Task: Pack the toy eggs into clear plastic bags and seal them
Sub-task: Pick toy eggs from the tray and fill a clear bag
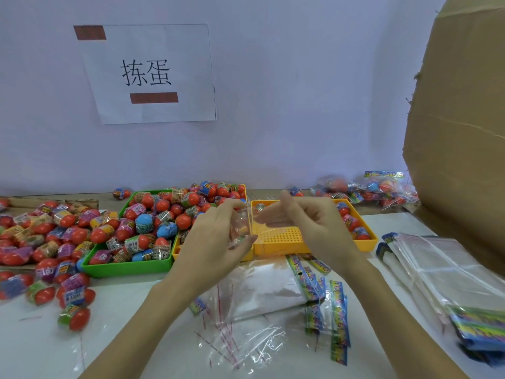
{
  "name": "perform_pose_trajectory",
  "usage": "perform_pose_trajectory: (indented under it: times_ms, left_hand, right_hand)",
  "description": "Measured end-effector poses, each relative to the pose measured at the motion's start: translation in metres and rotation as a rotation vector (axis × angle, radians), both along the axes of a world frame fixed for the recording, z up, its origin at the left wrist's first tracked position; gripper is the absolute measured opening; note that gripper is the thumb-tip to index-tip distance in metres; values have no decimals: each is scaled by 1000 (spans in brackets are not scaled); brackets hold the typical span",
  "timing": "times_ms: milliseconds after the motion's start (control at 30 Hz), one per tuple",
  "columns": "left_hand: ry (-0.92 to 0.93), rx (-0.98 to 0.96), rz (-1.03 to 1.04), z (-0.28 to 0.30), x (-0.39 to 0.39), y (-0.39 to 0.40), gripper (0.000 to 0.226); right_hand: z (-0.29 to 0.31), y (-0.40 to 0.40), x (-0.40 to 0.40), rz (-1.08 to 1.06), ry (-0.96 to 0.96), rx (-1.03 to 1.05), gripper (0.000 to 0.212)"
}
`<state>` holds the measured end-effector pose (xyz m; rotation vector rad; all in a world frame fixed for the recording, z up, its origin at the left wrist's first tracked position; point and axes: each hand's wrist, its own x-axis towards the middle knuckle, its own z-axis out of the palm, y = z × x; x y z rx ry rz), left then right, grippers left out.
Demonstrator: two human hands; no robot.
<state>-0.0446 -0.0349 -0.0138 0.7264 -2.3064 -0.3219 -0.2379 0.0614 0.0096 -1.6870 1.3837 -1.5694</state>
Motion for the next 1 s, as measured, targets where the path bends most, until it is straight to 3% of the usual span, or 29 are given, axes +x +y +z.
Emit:
perform_pose_trajectory:
  times_ms: [100,233,333,467,600,700,767,833,900,1000]
  left_hand:
    - [33,78,-17,-1,1,-3,50]
    - [38,97,-46,-6,-2,-2,53]
    - [55,126,-67,-8,-5,1,56]
    - [103,203,-145,-8,-7,8,64]
    - [19,304,-197,-8,-7,7,98]
    - [-63,267,-201,-10,-7,9,104]
    - [-63,260,-194,-11,-8,10,97]
    - [-51,281,-181,-12,-8,8,94]
    - [-9,312,-182,-12,-7,6,92]
    - [91,324,-170,-14,-8,4,80]
  right_hand:
    - [-3,-3,-16,-298,50,-84,37]
    - [-17,-8,-40,-738,486,155,24]
    - [-28,-11,-52,-842,645,438,30]
    - [-35,-12,-58,-982,707,702,23]
    - [-39,-10,-66,-1004,707,695,23]
    - [-36,-10,-67,-944,688,634,28]
    - [-32,-11,-64,-896,636,520,28]
    - [-26,-11,-56,-818,458,309,26]
    - [-18,-12,-45,-668,119,135,22]
    - [-5,-11,-23,-282,-445,42,19]
